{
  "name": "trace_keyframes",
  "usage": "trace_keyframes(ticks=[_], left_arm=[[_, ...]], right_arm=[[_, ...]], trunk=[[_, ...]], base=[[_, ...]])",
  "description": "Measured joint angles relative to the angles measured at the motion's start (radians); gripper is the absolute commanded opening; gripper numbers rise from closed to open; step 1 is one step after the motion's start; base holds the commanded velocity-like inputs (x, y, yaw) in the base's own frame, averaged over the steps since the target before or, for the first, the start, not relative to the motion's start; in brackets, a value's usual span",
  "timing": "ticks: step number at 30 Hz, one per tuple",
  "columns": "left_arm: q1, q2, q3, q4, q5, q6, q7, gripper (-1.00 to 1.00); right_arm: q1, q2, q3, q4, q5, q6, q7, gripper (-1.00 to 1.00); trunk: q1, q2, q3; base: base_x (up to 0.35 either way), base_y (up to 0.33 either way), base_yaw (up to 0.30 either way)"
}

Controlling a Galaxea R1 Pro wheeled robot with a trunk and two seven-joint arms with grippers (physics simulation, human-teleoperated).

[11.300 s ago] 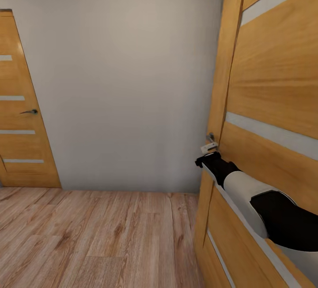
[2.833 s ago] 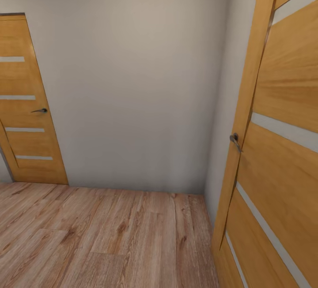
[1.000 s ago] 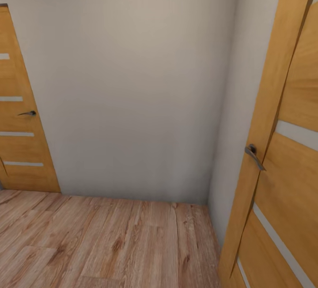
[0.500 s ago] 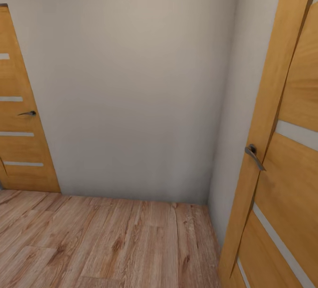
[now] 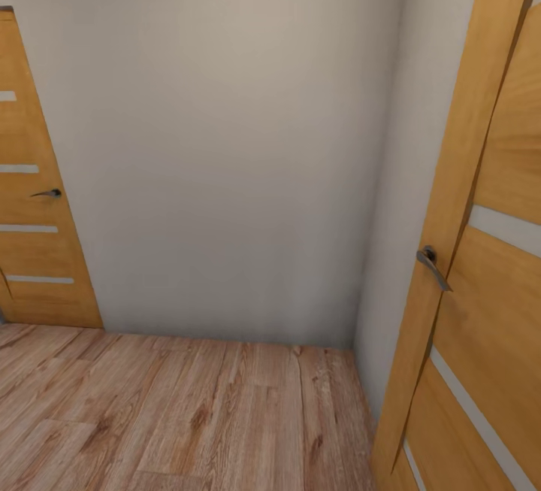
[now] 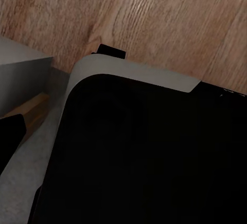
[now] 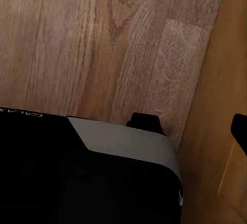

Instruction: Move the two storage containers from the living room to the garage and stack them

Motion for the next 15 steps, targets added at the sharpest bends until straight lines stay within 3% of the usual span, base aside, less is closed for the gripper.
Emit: trace_keyframes(ticks=[15], left_arm=[[0.000, 0.003, 0.000, -0.001, 0.000, 0.000, 0.000, 1.00]], right_arm=[[0.000, -0.007, 0.000, 0.000, 0.001, 0.001, -0.002, 1.00]], trunk=[[0.000, 0.000, 0.000]], base=[[0.046, 0.000, 0.000]])
